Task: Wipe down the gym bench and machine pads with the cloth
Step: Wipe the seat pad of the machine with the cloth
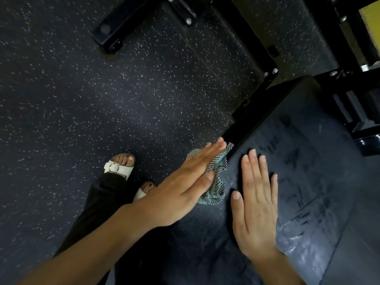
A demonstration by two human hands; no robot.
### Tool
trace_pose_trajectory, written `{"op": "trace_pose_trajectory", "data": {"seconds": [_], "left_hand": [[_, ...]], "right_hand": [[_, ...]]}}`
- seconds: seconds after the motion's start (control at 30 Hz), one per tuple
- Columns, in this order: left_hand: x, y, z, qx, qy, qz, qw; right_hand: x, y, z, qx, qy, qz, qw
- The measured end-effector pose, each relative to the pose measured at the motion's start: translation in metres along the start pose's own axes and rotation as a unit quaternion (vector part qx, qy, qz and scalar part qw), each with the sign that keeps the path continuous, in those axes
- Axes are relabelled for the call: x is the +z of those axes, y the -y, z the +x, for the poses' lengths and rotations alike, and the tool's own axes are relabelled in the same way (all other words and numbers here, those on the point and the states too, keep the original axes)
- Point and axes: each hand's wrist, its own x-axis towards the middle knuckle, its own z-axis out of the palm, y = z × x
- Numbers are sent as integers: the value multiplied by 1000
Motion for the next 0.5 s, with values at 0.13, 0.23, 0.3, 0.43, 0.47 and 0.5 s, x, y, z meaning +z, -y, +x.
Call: {"op": "trace_pose_trajectory", "data": {"seconds": [0.13, 0.23, 0.3, 0.43, 0.47, 0.5], "left_hand": [[1, -4, 26, 6, 3, 9, 1000], [0, -7, 45, 8, 6, 4, 1000], [-1, -9, 55, 7, 7, 3, 1000], [-2, -13, 64, 6, 7, 3, 1000], [-2, -12, 62, 5, 11, 3, 1000], [-3, -10, 59, 6, 14, 1, 1000]], "right_hand": [[-6, -6, 3, -24, 23, -3, 999], [-11, -15, 6, -37, 35, -12, 999], [-14, -21, 10, -51, 40, -23, 998], [-13, -26, 15, -57, 29, -23, 998], [-13, -26, 15, -54, 27, -20, 998], [-12, -26, 15, -51, 25, -19, 998]]}}
